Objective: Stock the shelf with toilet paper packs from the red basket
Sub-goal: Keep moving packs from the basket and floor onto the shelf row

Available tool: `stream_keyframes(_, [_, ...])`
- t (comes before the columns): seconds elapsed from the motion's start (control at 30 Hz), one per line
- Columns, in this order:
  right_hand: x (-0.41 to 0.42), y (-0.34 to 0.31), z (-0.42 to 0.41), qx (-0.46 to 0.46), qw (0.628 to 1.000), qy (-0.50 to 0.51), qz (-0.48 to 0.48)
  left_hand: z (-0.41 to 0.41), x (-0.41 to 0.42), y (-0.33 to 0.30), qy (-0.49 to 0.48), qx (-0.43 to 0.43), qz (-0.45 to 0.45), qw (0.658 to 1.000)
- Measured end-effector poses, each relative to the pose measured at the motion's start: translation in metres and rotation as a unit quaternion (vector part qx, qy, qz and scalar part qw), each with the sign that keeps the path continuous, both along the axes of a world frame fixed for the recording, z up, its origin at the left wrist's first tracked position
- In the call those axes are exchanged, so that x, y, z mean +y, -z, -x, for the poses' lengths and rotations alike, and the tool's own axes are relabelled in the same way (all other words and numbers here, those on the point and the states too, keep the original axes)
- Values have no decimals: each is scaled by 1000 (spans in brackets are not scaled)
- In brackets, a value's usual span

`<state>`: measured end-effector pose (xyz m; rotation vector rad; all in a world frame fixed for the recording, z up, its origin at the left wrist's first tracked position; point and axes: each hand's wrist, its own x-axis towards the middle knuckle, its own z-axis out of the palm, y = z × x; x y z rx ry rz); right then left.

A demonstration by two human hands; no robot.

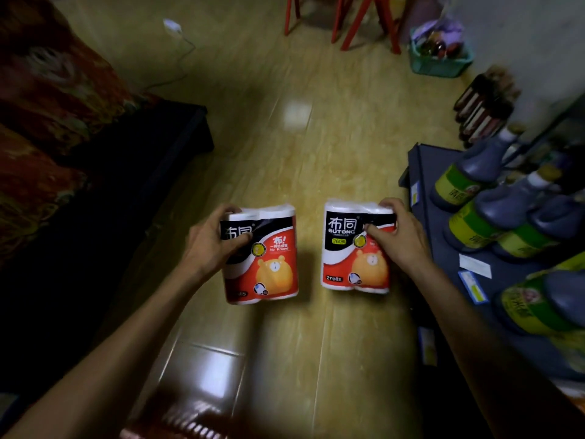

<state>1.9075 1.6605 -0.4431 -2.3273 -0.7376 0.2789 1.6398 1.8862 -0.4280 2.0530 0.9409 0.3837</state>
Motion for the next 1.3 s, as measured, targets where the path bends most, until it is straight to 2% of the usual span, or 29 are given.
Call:
stream_keyframes(0.13, [0,-86,41,-29,999,31,1,34,10,-79,9,-20,-25,999])
stream_keyframes(0.27, [-16,-205,95,-26,998,51,-15,73,15,-194,18,-31,-12,999])
stream_keyframes(0.47, [-64,-432,206,-30,993,113,-7,123,-2,-427,103,-52,-46,992])
stream_keyframes(0.63, [-134,-633,311,-83,979,187,9,154,-43,-626,203,-92,-83,971])
stream_keyframes(0.83, [-252,-838,443,-153,944,290,23,174,-137,-821,351,-179,-91,915])
stream_keyframes(0.97, [-335,-936,537,-212,909,358,35,198,-223,-925,423,-230,-89,872])
stream_keyframes(1.03, [-375,-973,584,-238,890,386,35,208,-263,-959,449,-249,-87,854])
stream_keyframes(1.17, [-452,-1029,677,-282,848,447,24,244,-359,-1013,527,-285,-91,795])
stream_keyframes(1.3, [-525,-1059,767,-304,798,519,34,304,-461,-1052,568,-345,-112,738])
